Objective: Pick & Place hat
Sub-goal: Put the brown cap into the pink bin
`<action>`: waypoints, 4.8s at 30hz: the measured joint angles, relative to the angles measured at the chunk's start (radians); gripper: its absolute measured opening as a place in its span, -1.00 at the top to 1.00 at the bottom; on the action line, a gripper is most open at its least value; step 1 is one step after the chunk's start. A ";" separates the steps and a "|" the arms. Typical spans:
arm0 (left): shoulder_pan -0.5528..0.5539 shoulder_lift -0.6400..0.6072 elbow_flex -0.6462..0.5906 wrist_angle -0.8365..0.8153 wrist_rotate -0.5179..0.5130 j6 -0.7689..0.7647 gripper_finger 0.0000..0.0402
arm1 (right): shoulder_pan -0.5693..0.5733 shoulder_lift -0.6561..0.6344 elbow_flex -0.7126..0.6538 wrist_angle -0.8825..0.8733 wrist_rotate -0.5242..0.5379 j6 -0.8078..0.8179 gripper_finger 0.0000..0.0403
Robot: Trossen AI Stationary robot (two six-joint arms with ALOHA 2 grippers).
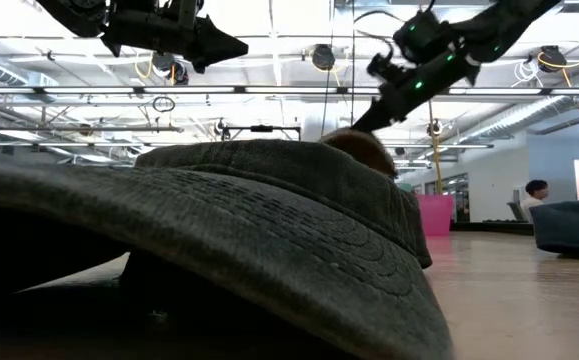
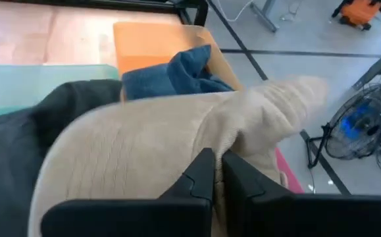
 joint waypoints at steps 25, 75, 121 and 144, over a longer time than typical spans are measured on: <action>0.000 0.000 0.000 0.008 0.000 -0.013 0.69 | -0.001 0.192 0.002 -0.076 0.209 -0.303 1.00; -0.006 0.000 -0.001 0.005 0.000 -0.011 0.69 | -0.004 0.199 -0.085 0.237 0.520 -0.441 0.37; -0.006 0.000 -0.001 0.038 0.000 -0.006 0.69 | -0.123 0.204 -0.084 -0.055 0.174 0.399 0.23; -0.006 0.000 -0.001 0.029 0.000 -0.014 0.69 | -0.026 0.110 -0.085 0.186 0.330 0.368 0.23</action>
